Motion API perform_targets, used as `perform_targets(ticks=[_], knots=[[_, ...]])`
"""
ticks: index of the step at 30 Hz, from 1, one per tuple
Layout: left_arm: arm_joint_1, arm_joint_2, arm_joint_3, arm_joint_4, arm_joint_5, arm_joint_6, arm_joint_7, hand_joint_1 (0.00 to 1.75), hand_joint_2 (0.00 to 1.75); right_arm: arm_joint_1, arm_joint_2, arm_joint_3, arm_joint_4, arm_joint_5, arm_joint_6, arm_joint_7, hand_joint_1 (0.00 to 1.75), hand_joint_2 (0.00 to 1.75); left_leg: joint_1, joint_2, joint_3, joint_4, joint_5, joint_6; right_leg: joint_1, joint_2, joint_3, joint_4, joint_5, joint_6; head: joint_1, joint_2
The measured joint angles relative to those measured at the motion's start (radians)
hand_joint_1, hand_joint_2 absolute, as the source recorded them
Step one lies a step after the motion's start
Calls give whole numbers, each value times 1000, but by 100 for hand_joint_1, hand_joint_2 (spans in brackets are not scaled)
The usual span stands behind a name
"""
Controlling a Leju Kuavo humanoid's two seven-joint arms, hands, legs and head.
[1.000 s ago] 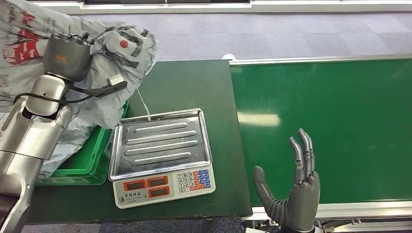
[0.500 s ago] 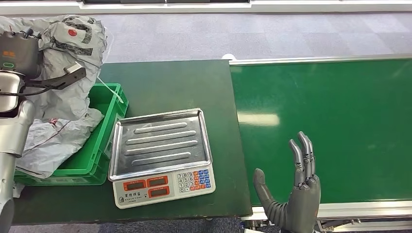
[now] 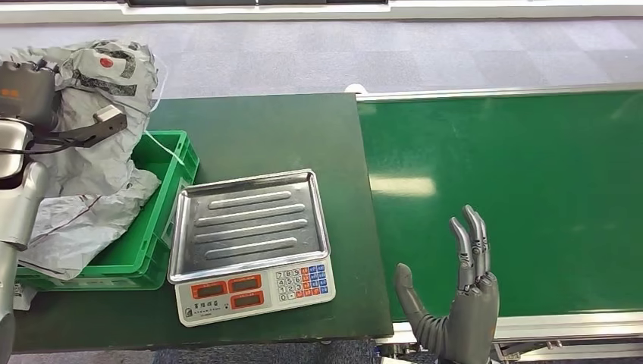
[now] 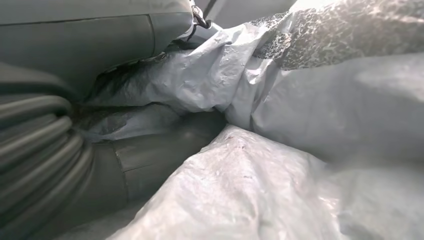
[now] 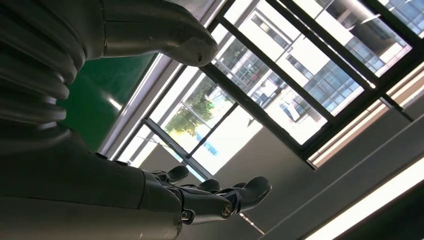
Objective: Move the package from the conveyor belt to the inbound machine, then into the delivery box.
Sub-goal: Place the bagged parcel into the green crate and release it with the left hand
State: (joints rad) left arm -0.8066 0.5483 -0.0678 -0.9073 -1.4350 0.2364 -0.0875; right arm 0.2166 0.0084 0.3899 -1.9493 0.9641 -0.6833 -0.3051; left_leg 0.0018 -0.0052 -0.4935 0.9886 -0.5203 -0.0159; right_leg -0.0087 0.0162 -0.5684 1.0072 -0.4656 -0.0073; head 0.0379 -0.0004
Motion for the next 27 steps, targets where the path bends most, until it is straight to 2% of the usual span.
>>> perform_targets(ticks=[6,11,12,15,16,17,21,27], knots=[[61,35,36,101,22,-7,-21,175,175,0,0,0,1,-16,3,-2,0,175,0,1,-1,0,0,0,1,1,-2,0,0,-1,0,0],[99,35,55,195,33,-15,-33,171,175,0,0,0,1,-17,12,-1,0,175,0,0,-1,0,0,-1,2,0,-2,0,0,-1,0,0],[103,33,55,207,33,-15,-31,150,175,0,0,0,1,-15,14,-1,0,175,0,0,-1,0,0,-1,2,0,-2,0,0,-1,0,0],[110,23,55,240,28,-17,-17,22,175,1,1,0,1,-6,19,0,0,175,0,0,-1,0,0,-1,1,0,-2,0,0,0,0,0],[111,20,55,249,24,-18,-10,0,175,1,1,0,1,-2,21,1,0,175,0,0,-1,0,0,-1,1,0,-2,0,0,0,0,0],[111,17,55,257,18,-18,-1,0,175,1,2,0,1,1,22,1,0,175,0,0,-1,0,0,-1,1,0,-2,0,0,0,0,0],[113,5,55,297,-12,-7,39,0,0,1,6,0,1,7,22,1,0,175,0,0,-1,0,0,-1,1,0,-2,0,0,0,0,0],[113,-2,56,333,-31,42,75,0,0,2,13,0,1,16,29,4,0,175,0,0,-1,0,0,-1,1,1,-2,0,0,0,0,0]])
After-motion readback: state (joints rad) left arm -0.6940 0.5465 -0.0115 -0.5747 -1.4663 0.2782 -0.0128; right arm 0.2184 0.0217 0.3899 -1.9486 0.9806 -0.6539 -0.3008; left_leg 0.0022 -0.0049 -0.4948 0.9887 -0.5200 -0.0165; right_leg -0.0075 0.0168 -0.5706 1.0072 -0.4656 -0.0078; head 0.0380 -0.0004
